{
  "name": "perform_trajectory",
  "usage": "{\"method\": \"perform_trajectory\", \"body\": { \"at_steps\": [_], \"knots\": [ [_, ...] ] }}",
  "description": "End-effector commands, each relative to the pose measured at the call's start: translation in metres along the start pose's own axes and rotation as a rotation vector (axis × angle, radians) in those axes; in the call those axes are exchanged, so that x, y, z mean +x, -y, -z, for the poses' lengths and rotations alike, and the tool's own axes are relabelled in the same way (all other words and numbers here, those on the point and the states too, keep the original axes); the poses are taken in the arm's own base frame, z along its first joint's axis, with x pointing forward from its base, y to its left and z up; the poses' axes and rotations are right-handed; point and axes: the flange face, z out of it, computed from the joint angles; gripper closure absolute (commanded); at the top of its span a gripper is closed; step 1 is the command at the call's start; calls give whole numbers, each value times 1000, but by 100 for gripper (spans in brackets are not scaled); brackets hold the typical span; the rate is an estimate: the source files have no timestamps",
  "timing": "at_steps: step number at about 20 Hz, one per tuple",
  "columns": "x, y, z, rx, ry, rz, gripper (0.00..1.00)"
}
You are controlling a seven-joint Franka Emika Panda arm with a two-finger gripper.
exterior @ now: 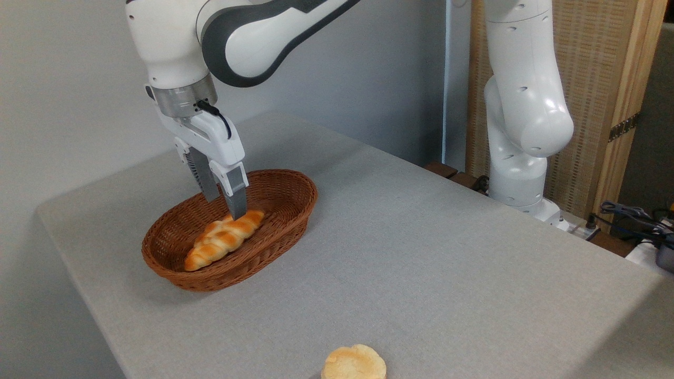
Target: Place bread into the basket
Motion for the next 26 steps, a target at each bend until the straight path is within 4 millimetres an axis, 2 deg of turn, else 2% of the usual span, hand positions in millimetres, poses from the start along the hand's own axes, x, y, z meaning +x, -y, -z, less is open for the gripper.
{"method": "perform_trajectory", "body": {
  "at_steps": [1, 3, 5, 6, 8, 10, 11, 12, 16, 20, 26],
  "knots": [
    [-3, 2, 8, 11, 4, 9, 0],
    [-11, 9, 14, 27, 45, 5, 0],
    [-23, 18, 39, 43, 75, -6, 0],
    [-29, 28, 47, 49, 77, -23, 0],
    [-43, 38, 74, 53, 33, -63, 0],
    [-68, 65, 97, 54, 1, -27, 0],
    [-76, 68, 107, 52, -14, -30, 0],
    [-88, 81, 115, 59, -26, -7, 0],
    [-120, 96, 140, 46, -14, 34, 0],
    [-131, 108, 145, 50, -13, -2, 0],
    [-115, 97, 136, 48, -9, -29, 0]
  ]
}}
